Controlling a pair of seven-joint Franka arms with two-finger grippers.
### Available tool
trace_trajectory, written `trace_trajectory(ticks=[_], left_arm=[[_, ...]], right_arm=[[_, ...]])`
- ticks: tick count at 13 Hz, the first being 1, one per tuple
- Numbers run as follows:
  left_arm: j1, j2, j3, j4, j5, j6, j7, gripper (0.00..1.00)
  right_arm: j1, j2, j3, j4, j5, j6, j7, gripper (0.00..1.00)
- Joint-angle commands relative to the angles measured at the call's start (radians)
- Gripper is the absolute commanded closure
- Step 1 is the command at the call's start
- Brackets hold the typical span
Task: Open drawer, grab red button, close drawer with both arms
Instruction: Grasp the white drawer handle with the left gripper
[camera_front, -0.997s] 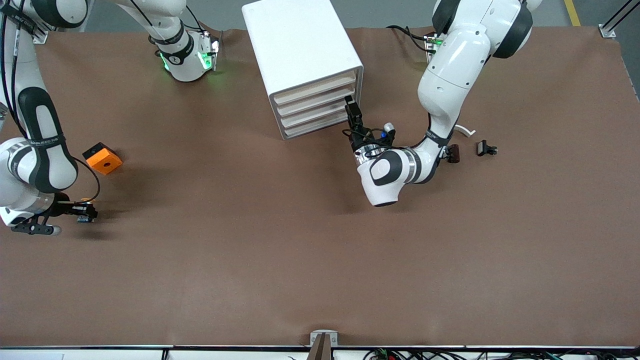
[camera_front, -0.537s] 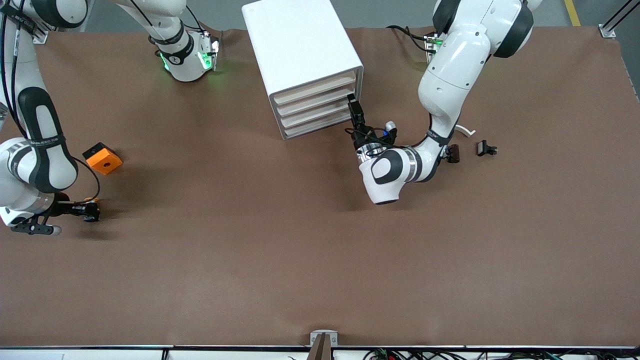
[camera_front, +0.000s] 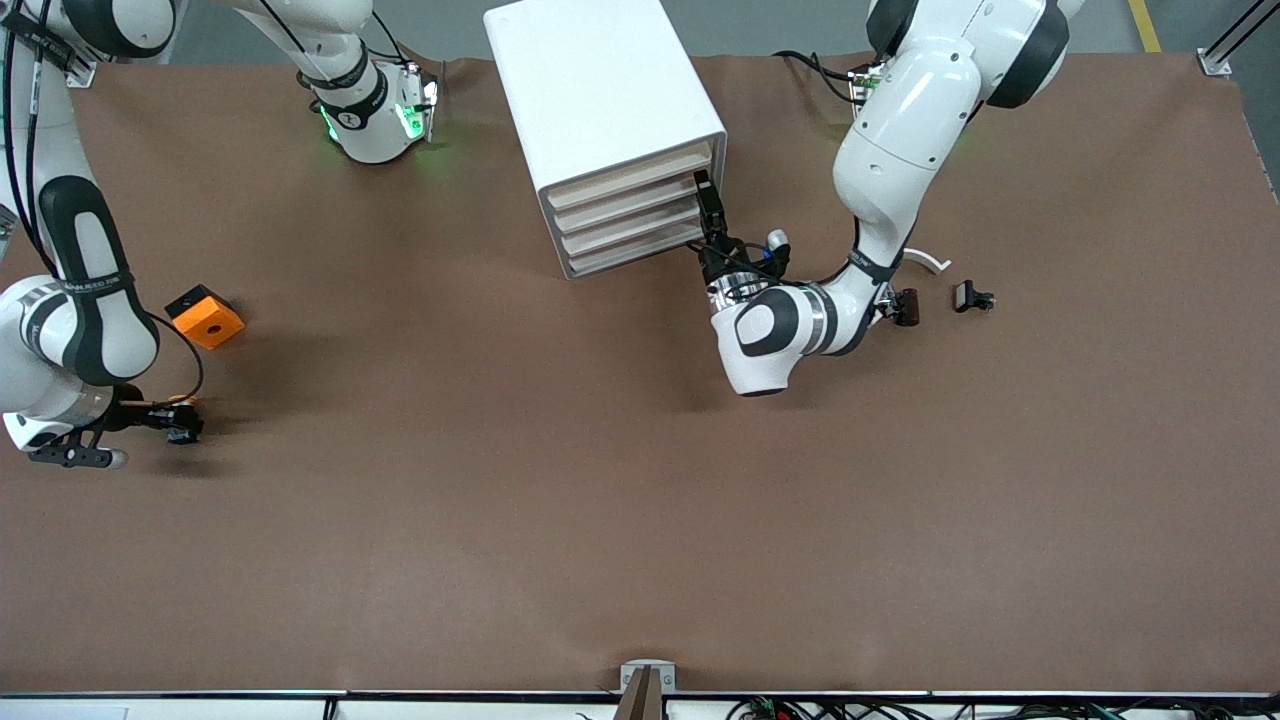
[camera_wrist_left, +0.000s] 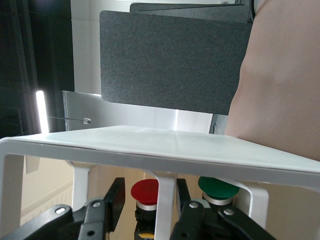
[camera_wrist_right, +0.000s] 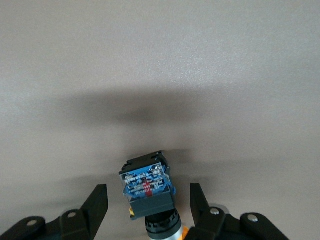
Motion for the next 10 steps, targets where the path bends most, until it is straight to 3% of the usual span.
trace_trajectory(ticks=[1,4,5,8,10], left_arm=[[0.0,-0.028,-0.004,-0.027,0.012,0.004,-0.017,0.57],[-0.013,-0.025,-0.002,-0.025,0.011,0.008,-0.017,0.62],[-0.015,-0.025,-0.002,-0.025,0.011,0.01,-0.017,0.67],[-0.016,-0.023,-0.002,-0.021,0.011,0.012,-0.019,0.86],[-0.017,-0.019,0.001,-0.021,0.014,0.018,-0.019,0.91]], right_arm=[[-0.014,0.005,0.008,0.001,-0.012,0.008,-0.004,0.26],[-0.028,0.014,0.01,0.001,-0.013,0.021,-0.014,0.29],[-0.028,0.016,0.01,-0.001,-0.013,0.021,-0.021,0.37],[-0.028,0.016,0.01,-0.001,-0.012,0.021,-0.032,0.99],[-0.028,0.016,0.01,-0.001,-0.012,0.021,-0.031,1.0]])
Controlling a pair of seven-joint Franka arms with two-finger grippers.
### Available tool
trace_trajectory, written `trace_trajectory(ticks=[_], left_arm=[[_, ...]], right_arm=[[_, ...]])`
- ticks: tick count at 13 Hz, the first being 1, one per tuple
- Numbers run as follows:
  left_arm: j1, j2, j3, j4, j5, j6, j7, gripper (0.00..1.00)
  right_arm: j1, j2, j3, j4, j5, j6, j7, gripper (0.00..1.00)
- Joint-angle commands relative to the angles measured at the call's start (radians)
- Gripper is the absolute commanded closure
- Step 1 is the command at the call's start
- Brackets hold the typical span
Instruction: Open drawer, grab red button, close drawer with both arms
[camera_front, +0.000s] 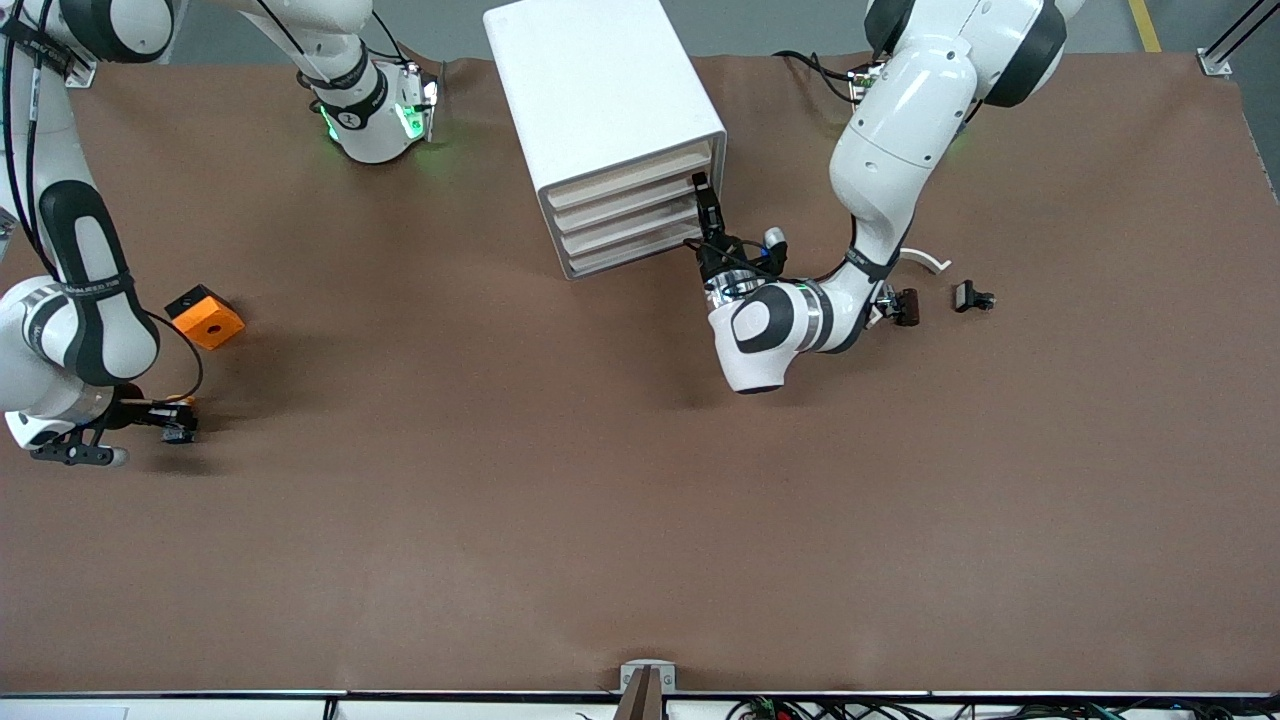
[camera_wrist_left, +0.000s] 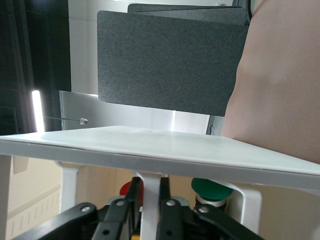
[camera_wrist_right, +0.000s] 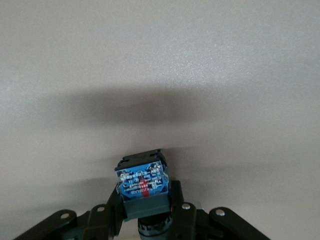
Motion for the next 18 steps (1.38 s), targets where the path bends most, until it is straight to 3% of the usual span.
trace_trajectory(ticks=[1,7,18], left_arm=[[-0.006,-0.019,0.002,-0.012,0.005,-0.003,-0.019,0.91],[0.012,-0.018,0.013,0.031,0.025,0.021,-0.016,0.91],[0.019,-0.01,0.106,0.083,0.044,0.034,-0.01,0.91]], right_arm=[[-0.015,0.001,0.012,0.0,-0.01,0.009,-0.01,1.0],[0.0,-0.007,0.012,0.007,-0.01,-0.003,-0.006,1.0],[0.003,-0.01,0.011,0.01,-0.011,-0.003,-0.004,1.0]])
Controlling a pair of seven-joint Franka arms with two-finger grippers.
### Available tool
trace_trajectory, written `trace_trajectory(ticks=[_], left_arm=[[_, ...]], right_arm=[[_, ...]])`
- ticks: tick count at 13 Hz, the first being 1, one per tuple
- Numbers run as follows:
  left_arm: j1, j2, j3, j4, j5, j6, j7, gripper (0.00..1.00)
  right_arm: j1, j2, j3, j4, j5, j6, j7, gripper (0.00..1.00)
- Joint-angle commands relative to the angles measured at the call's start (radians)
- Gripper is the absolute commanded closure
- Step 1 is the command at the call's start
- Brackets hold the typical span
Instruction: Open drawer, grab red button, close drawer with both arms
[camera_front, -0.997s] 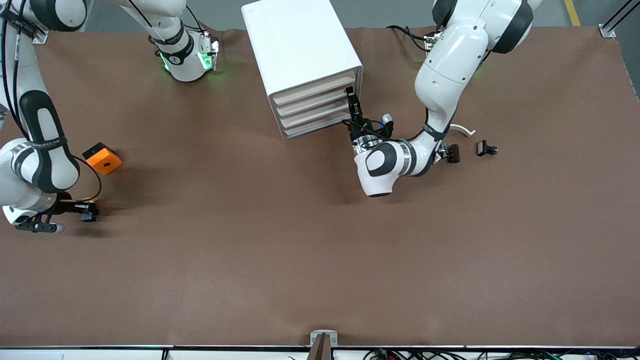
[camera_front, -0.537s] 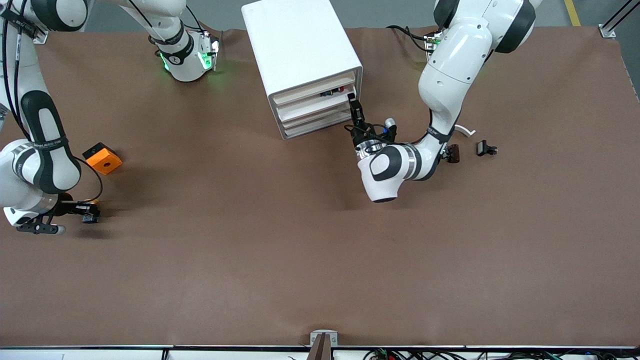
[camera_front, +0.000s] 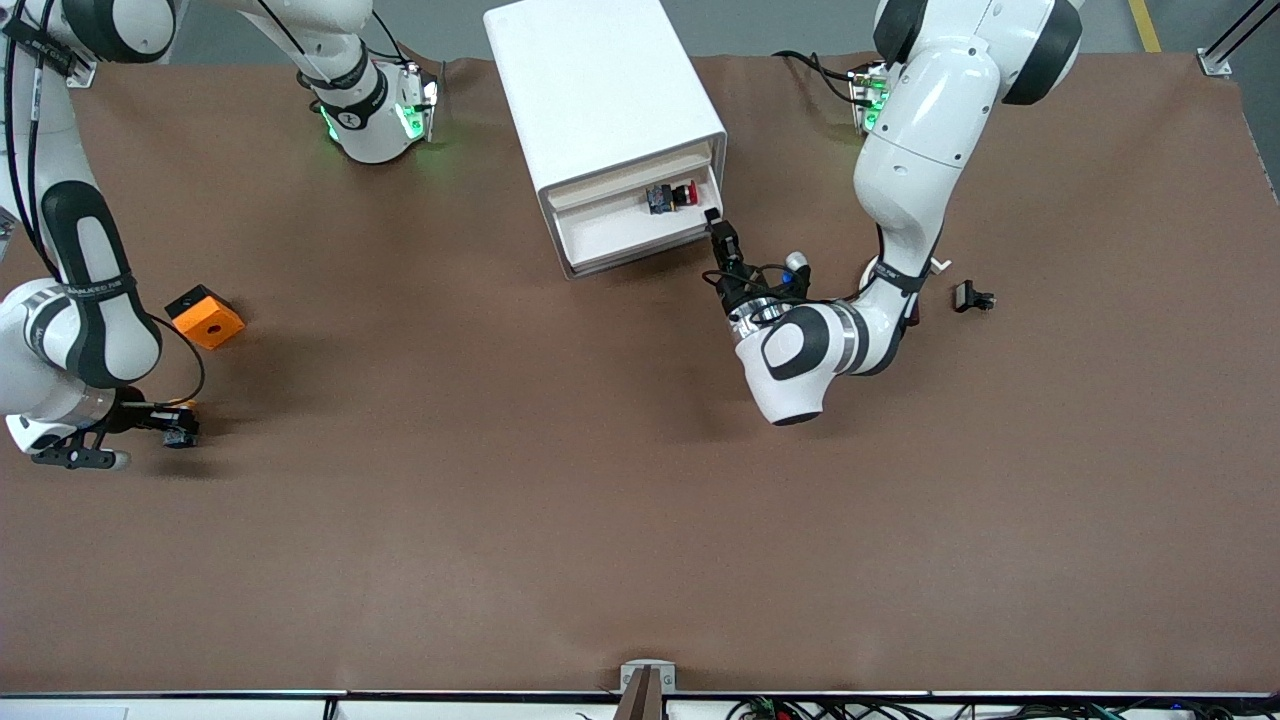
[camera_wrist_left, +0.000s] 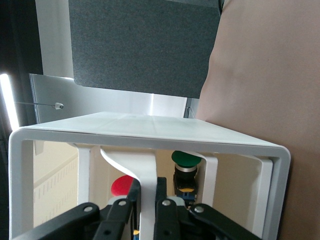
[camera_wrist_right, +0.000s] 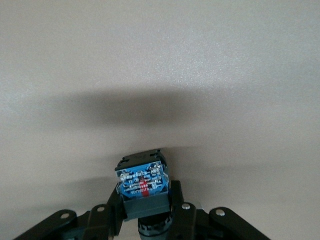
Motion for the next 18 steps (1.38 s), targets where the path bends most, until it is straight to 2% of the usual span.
trace_trajectory(ticks=[1,12,13,14,16,18], left_arm=[[-0.003,-0.006,0.022,0.005,0.032,0.022,-0.012,0.91],[0.031,-0.006,0.049,0.048,0.046,0.022,-0.015,0.91],[0.037,-0.005,0.051,0.057,0.049,0.022,-0.015,0.91],[0.041,-0.005,0.051,0.066,0.06,0.022,-0.015,0.91],[0.054,-0.005,0.051,0.071,0.066,0.022,-0.015,0.91],[0.064,-0.006,0.051,0.076,0.08,0.022,-0.015,0.91]], right_arm=[[-0.005,-0.01,0.004,0.0,-0.011,-0.003,-0.004,1.0],[-0.002,-0.013,0.004,0.002,-0.014,-0.003,-0.002,1.0],[-0.002,-0.013,0.004,0.002,-0.014,-0.005,-0.001,0.27],[-0.002,-0.013,0.004,0.002,-0.014,-0.003,-0.001,0.0],[0.009,-0.019,0.007,0.005,-0.009,-0.028,0.011,0.0],[0.027,-0.063,0.01,0.055,-0.003,-0.151,0.127,0.0]])
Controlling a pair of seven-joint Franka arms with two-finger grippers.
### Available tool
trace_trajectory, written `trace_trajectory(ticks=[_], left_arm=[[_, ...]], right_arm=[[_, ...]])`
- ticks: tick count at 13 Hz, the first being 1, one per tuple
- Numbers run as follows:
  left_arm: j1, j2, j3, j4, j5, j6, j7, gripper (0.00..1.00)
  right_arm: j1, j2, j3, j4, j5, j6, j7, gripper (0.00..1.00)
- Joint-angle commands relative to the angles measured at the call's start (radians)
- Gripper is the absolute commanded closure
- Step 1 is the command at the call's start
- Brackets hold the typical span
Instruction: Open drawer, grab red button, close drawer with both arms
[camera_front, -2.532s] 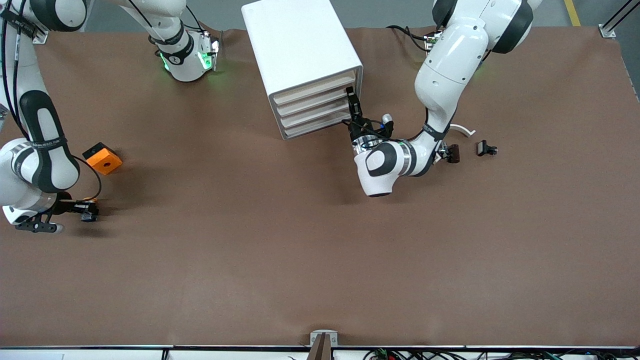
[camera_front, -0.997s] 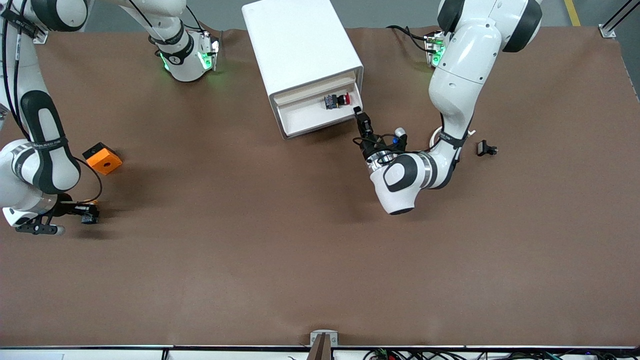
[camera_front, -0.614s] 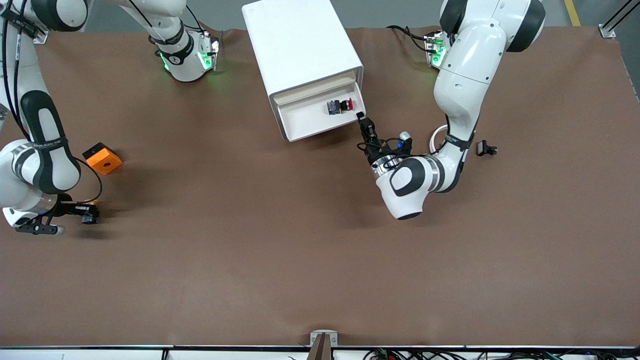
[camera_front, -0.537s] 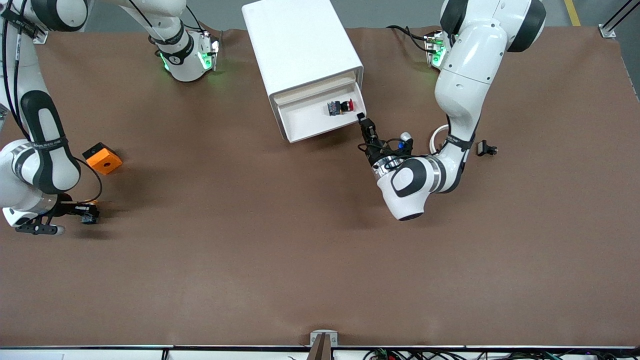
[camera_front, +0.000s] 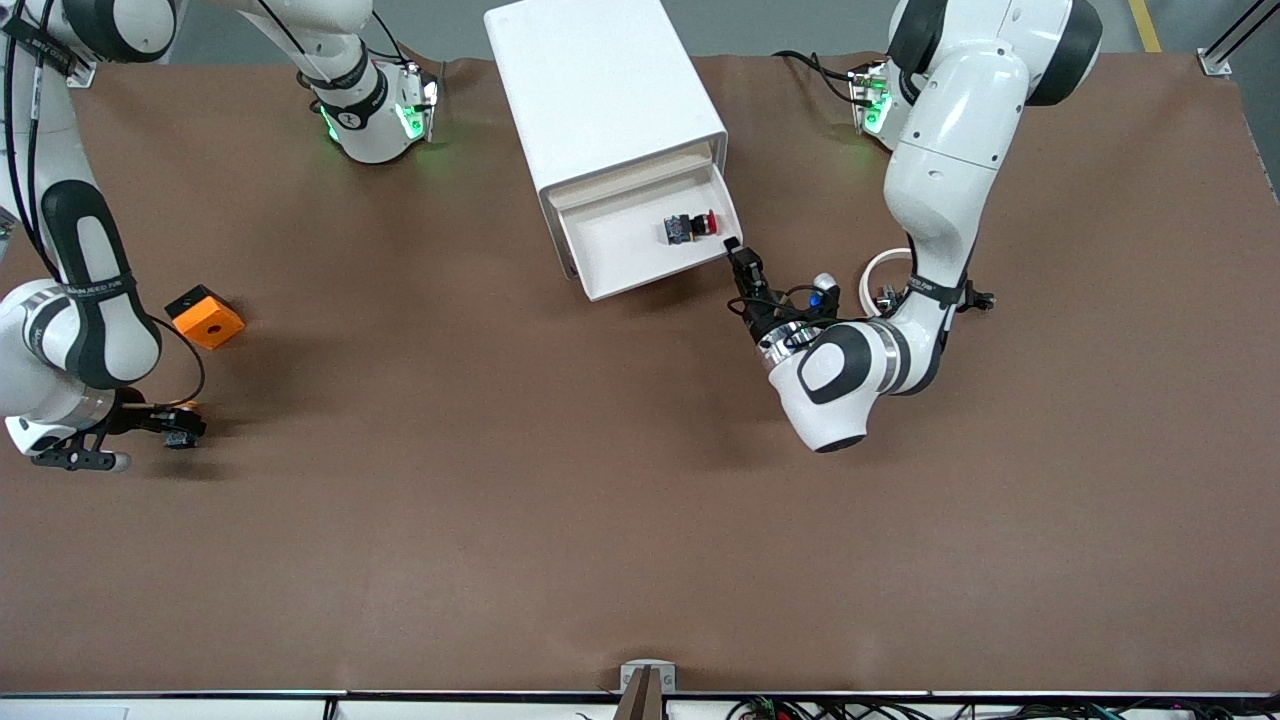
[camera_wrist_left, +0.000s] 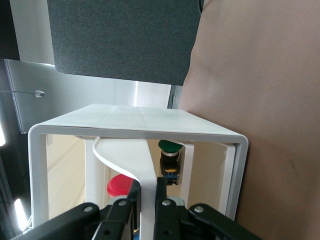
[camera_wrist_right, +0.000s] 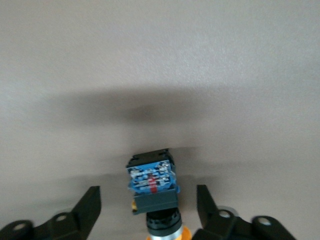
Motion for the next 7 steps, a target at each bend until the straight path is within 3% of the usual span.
trace_trajectory(ticks=[1,3,7], left_arm=[[0.011,-0.004,0.012,0.015,0.049,0.019,-0.014,0.91],[0.029,-0.006,0.012,0.021,0.051,0.019,-0.014,0.91],[0.049,-0.004,0.012,0.044,0.063,0.02,-0.014,0.91]], right_arm=[[0.032,-0.063,0.004,0.072,0.001,-0.186,0.157,0.0],[0.07,-0.12,0.012,0.131,0.004,-0.344,0.308,0.0],[0.237,-0.232,0.012,0.148,0.002,-0.486,0.676,0.0]])
